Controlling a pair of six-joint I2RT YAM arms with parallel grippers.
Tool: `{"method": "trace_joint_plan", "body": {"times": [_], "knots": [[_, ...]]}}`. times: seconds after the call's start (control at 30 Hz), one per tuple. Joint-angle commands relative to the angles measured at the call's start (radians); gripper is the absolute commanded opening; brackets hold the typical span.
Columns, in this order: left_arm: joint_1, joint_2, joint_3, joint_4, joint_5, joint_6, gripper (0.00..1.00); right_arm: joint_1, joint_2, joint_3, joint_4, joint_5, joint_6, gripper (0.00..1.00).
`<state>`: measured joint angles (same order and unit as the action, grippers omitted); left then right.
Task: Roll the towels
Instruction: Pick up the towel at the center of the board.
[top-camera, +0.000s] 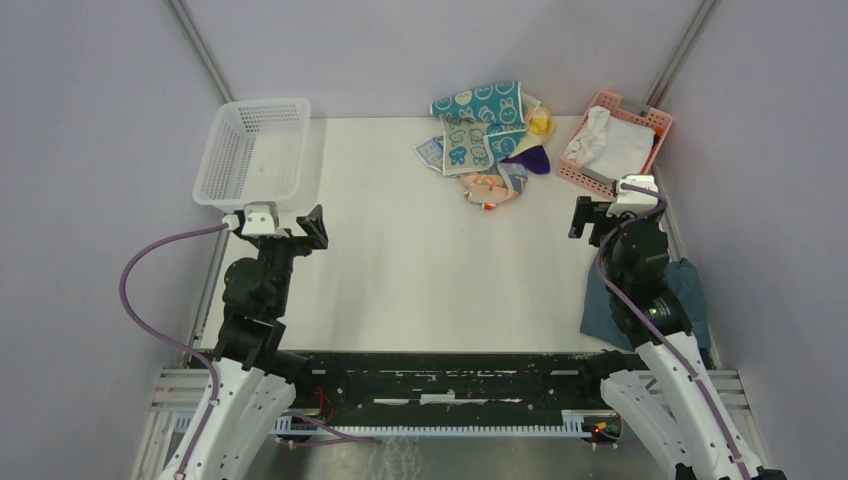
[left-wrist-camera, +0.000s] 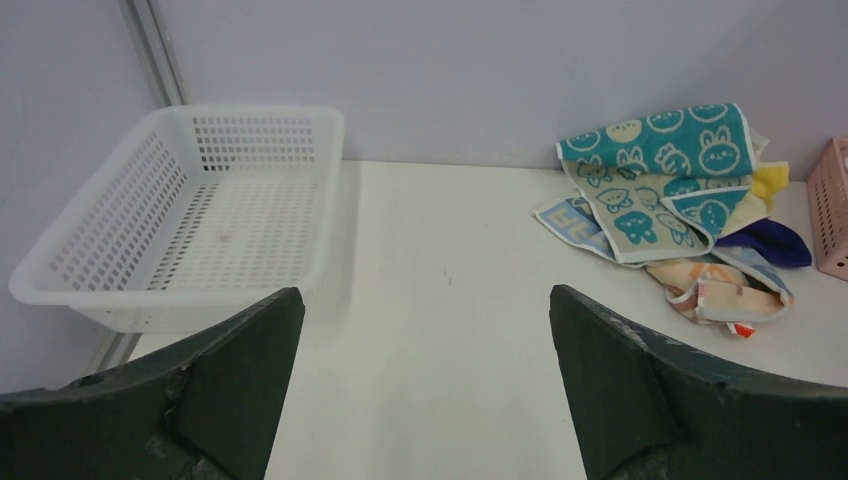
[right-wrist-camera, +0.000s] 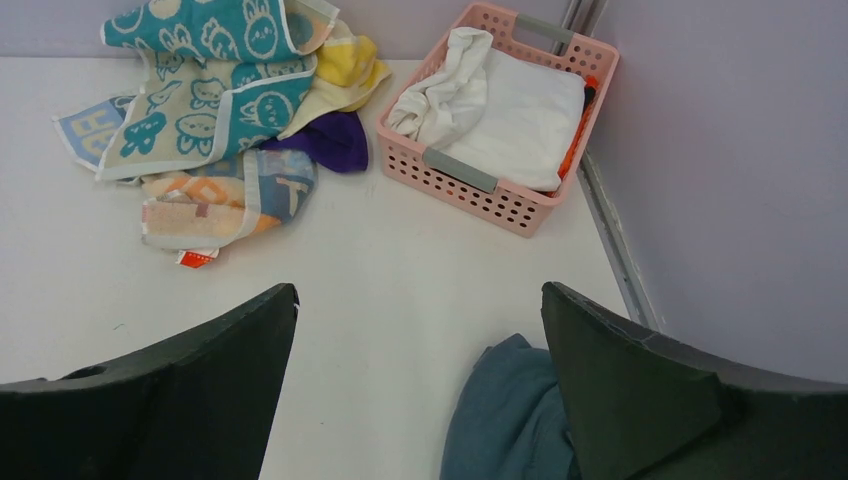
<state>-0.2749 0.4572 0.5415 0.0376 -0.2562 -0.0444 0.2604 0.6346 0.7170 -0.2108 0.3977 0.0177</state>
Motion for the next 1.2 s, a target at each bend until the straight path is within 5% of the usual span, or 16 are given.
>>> {"method": "trace_joint_plan", "body": {"times": [0.0, 0.6, 1.17], "knots": [[0.006, -0.005, 0.014, 0.058, 0.017, -0.031, 0.99, 0.005, 0.000, 0.041, 0.026, 0.022, -0.003, 1.00], [0.009, -0.048, 0.020, 0.040, 0.023, -0.040, 0.99, 0.005, 0.060, 0.092, -0.046, -0.050, 0.054, 1.00], [0.008, -0.008, 0.140, -0.144, 0.084, -0.119, 0.99, 0.005, 0.720, 0.311, -0.011, -0.261, 0.317, 0.97]]}}
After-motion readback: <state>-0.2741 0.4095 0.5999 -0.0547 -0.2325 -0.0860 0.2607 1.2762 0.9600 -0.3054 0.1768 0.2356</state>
